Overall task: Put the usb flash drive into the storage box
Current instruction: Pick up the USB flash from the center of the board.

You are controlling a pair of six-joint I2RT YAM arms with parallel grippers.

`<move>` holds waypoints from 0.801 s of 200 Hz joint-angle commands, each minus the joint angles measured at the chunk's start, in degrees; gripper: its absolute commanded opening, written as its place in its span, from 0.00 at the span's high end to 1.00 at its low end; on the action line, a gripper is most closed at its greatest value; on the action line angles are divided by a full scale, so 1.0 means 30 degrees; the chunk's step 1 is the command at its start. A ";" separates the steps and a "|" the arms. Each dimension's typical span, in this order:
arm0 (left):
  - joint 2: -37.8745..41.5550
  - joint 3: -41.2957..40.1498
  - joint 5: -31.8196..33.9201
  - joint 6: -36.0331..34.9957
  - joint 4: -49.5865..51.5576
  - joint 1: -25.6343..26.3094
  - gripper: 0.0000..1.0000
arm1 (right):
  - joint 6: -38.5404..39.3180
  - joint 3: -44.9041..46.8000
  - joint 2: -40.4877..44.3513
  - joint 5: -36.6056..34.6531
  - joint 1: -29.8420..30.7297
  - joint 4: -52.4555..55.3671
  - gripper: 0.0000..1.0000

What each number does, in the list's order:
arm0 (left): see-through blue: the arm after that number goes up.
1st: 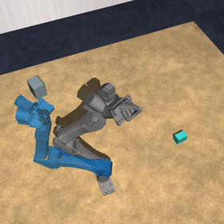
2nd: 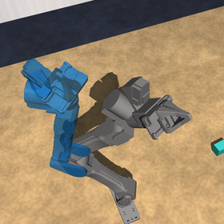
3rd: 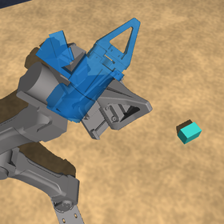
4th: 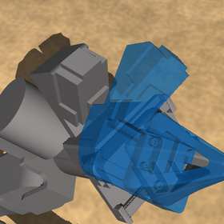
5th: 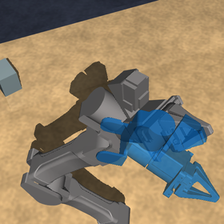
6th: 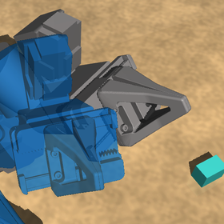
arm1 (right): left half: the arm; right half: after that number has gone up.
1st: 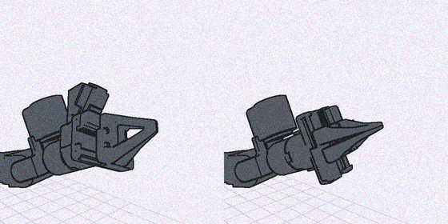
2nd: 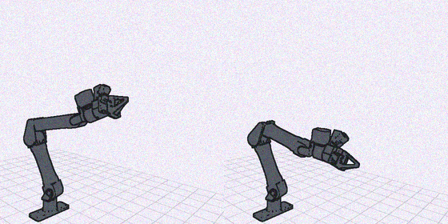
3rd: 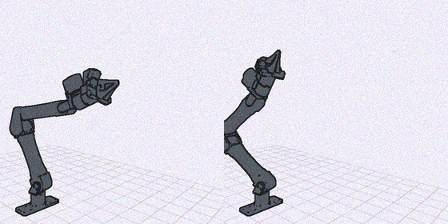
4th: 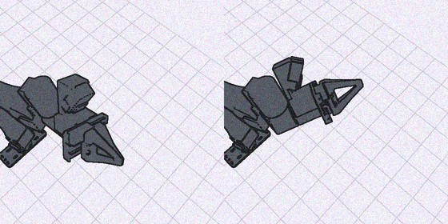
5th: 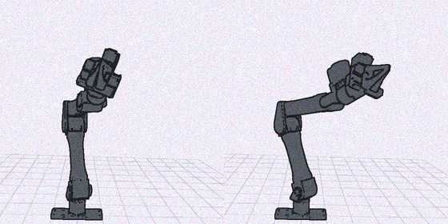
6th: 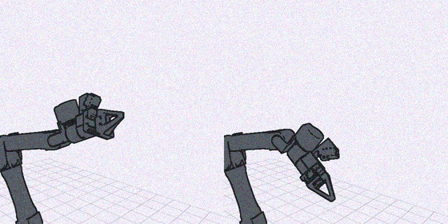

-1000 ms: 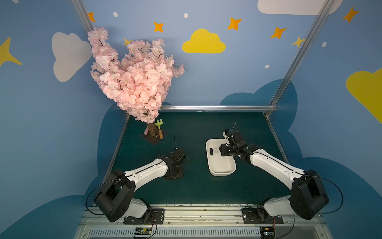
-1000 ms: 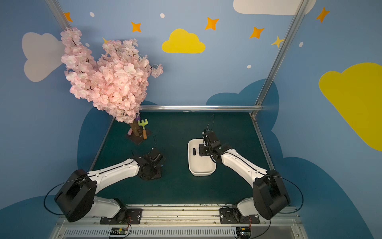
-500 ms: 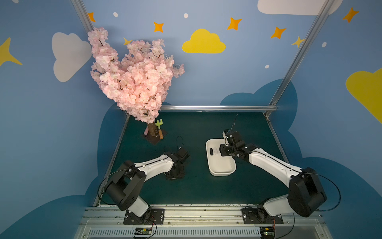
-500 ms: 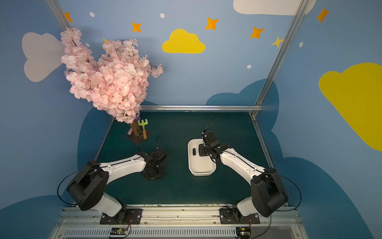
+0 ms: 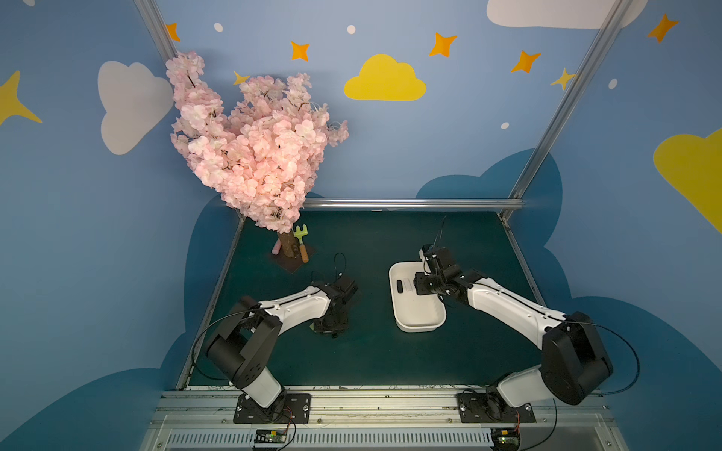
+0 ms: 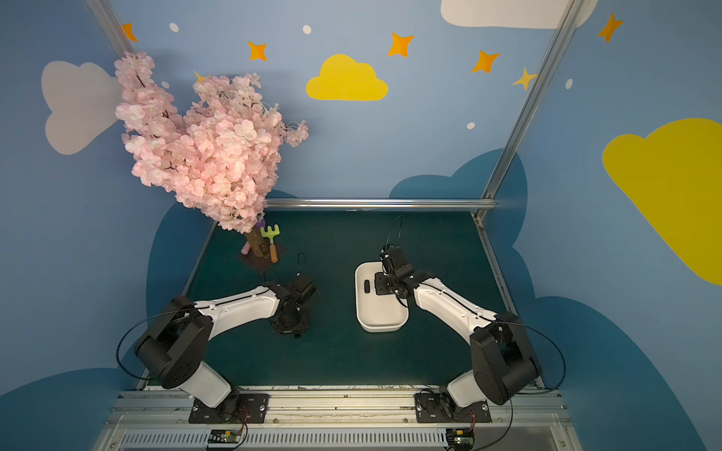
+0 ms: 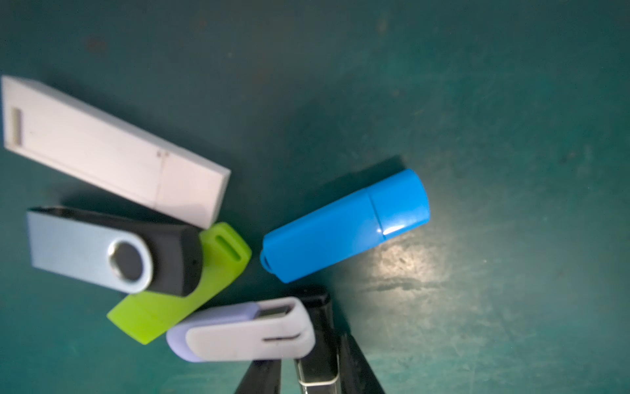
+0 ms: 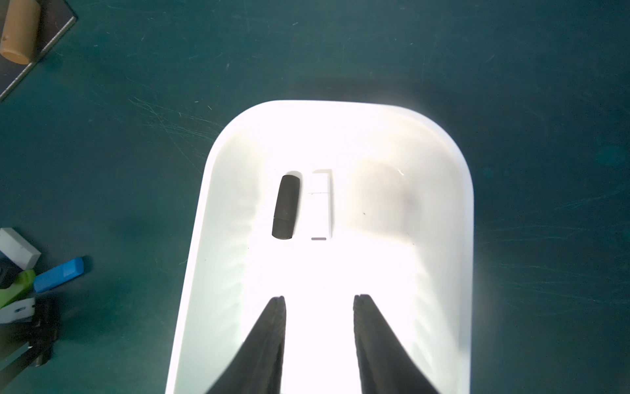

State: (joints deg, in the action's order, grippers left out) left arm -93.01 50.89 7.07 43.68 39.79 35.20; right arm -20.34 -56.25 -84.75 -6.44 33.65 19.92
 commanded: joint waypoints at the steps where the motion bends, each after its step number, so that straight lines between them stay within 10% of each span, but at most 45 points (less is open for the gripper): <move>1: -0.1197 -0.0498 0.1127 -0.0146 -0.2295 -0.0158 0.71 | 0.0129 -0.0590 -0.0113 -0.0110 0.0100 0.0244 0.62; 160: 0.3258 0.3340 -0.0452 -0.0465 -0.1365 0.3041 0.79 | -0.1507 0.1759 0.3577 -0.2407 -0.1622 -0.0749 0.60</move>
State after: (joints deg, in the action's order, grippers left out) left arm -85.30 55.90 8.16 42.24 36.42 42.74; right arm -21.96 -53.67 -78.41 -10.17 30.65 19.20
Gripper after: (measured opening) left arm 0.215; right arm 0.395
